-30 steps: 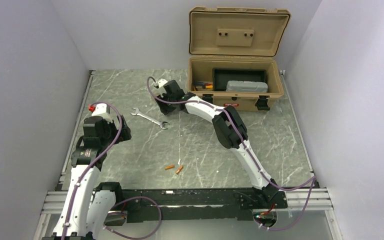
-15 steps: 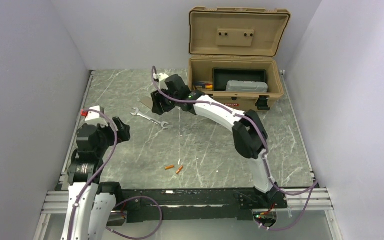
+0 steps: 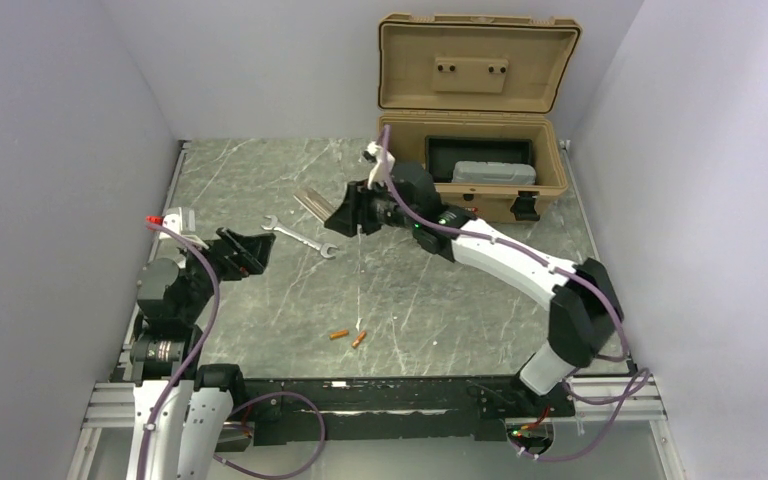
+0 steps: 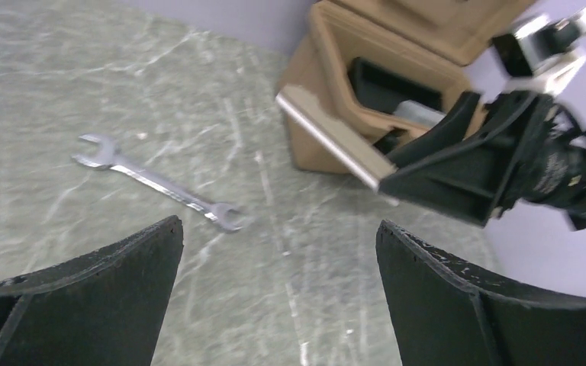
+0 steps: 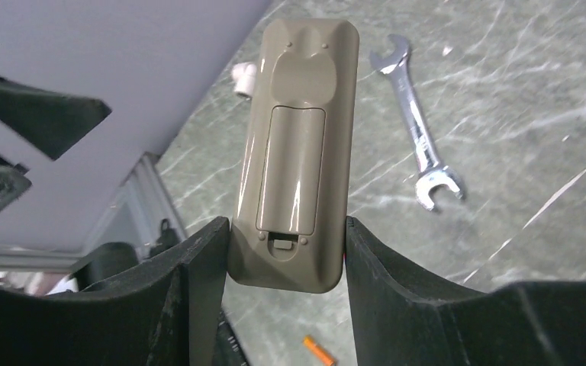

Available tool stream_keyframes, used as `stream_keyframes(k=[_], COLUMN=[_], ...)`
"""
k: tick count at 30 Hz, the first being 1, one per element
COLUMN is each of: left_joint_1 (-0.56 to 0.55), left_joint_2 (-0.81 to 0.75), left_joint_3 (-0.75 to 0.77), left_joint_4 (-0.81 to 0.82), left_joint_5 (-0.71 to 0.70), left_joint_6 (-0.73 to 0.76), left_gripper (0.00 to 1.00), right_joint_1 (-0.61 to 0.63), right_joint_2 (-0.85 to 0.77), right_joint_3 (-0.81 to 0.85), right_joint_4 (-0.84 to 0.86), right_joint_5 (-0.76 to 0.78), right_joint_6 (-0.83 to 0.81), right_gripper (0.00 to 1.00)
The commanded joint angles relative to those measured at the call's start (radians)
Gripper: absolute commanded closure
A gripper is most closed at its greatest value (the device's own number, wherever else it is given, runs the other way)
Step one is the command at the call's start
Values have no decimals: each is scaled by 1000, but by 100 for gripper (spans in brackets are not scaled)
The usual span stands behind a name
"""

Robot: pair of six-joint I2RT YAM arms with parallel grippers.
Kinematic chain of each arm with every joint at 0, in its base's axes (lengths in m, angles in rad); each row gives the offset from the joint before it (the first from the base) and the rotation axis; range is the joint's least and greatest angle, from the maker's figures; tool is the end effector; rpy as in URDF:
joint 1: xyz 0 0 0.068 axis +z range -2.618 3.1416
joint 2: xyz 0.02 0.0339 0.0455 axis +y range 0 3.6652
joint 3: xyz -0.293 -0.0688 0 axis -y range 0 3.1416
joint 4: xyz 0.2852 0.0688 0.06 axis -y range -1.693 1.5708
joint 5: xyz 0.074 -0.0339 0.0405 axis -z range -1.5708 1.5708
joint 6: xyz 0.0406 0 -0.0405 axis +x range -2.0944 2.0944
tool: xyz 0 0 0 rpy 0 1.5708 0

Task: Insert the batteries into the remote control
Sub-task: Adjust the remote control.

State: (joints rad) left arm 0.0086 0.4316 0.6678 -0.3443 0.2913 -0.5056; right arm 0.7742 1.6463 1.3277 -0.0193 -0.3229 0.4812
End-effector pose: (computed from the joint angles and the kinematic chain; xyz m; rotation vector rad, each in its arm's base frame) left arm 0.1294 -0.0105 0.3490 -0.2155 1.6985 -0.6160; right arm 0.3041 0.3154 0.3360 -0.5338 1.9952 1.1243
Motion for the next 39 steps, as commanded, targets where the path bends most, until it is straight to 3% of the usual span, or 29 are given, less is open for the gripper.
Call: stream_keyframes(k=[1,6,15,19,25,28,39], left_joint_1=[-1,-41,-214,-269,-346,-357,-358], left_joint_2=[3,1,15,35,100,123,219], left_joint_3=[1,-92,-136,-142,-182,-216,-303], left_joint_4=[213,445,645,714,930,1050,1413], left_joint_5=[177,254,207,176,152,139,82], left_joint_6=[-212,-394,-487,-513,-540,-556,-620], left_gripper=[1,1,1,1,0,1,0], right_joint_1=[-5,-5,-6,-8,-8,-5,-4], right_joint_2=[-152,-280,-435,-439,-352,-315,-374], right_joint_3=[-150,-312,-484,-517,-589,-588,-576], right_joint_4=[212,363,607,715,1121,1233,1156], right_joint_5=[-71,-125,-77,-79,-109,-113,-135], right_joint_6=[189,347,638,769,1080,1170,1173], right_gripper=[98,98,98,98,98,99,98])
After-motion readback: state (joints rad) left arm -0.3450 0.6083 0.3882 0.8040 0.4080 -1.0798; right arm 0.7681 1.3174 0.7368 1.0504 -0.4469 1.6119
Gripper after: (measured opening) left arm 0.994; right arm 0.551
